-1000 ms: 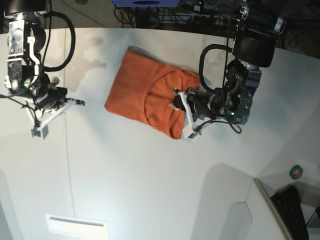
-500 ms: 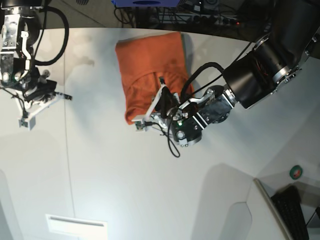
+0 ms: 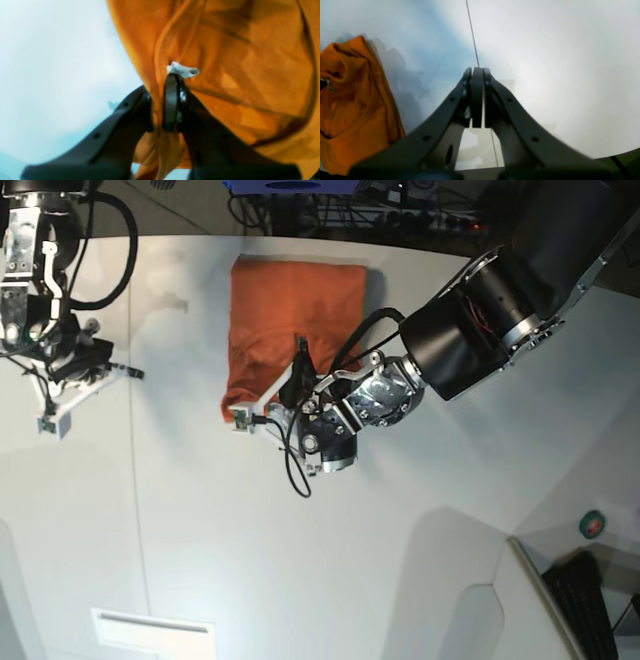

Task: Layout the t-shirt on the table in an organized manner, then fold the t-shirt properly
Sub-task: 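Drag and rotate the folded shirt with the left gripper to square it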

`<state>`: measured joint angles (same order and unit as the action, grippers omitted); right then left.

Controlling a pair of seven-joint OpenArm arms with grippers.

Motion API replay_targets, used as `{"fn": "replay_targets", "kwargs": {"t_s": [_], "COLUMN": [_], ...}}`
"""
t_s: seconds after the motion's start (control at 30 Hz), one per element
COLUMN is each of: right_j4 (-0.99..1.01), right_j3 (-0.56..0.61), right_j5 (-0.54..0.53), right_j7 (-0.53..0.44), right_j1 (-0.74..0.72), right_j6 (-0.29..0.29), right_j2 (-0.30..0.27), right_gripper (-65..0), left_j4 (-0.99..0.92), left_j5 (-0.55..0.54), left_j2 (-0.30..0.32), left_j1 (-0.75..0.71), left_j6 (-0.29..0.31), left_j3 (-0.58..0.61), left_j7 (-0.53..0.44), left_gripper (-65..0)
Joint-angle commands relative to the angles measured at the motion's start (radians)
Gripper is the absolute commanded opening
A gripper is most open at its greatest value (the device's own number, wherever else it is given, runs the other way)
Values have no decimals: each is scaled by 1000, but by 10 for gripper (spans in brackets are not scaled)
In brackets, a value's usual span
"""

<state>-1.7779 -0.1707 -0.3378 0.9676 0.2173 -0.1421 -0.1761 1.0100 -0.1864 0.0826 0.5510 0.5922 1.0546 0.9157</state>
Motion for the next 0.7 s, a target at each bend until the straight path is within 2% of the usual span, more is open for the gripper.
{"fn": "replay_targets", "kwargs": {"t_s": [0.0, 0.43, 0.53, 0.67], "right_j4": [-15, -15, -15, -15], "right_j3": [-5, -5, -5, -5], "right_j5": [-1, -1, -1, -1], "right_j7": [-17, -17, -17, -17], "right_j1": [-6, -11, -9, -9], "right_j6": [3, 3, 3, 3], "right_j2": [-9, -9, -9, -9], "right_gripper": [-650, -650, -650, -650], "left_j4": [16, 23, 80, 122], "left_j5": [5, -2, -5, -5], "left_j2": [-10, -11, -5, -2], "left_j1": [27, 34, 42, 44], "left_j6": [1, 2, 2, 2], "left_j3": [-7, -7, -7, -7], "left_j7": [-2, 3, 7, 9], "left_gripper": [-650, -650, -545, -362]}}
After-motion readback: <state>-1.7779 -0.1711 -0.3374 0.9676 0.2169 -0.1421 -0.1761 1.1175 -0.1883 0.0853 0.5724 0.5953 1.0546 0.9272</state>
